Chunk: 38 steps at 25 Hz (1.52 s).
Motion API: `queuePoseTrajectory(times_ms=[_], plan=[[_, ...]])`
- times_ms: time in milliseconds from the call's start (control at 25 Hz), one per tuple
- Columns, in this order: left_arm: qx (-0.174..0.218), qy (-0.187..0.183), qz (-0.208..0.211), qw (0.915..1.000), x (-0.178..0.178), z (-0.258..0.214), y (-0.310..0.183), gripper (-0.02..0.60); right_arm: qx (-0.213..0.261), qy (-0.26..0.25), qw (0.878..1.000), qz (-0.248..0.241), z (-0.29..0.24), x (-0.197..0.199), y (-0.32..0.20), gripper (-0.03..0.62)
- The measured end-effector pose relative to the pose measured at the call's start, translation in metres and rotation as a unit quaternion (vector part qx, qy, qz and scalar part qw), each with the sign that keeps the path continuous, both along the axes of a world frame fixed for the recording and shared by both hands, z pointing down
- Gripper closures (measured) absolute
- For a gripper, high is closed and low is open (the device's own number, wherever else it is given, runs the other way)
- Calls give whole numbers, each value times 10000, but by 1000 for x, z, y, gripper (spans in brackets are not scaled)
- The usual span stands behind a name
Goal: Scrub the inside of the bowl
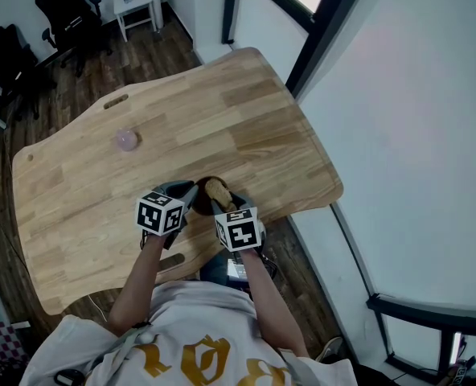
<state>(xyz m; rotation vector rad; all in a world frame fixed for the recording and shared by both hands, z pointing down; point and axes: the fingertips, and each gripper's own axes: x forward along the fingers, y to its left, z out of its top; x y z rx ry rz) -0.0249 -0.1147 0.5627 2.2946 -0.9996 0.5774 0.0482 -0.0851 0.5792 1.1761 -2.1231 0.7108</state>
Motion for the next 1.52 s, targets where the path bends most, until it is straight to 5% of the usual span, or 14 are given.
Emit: queuePoseTrajectory(times_ms=[1520], plan=[[-353, 351, 55, 9987, 4, 11, -2, 551, 139, 139, 9977, -654, 12, -20, 0, 411]])
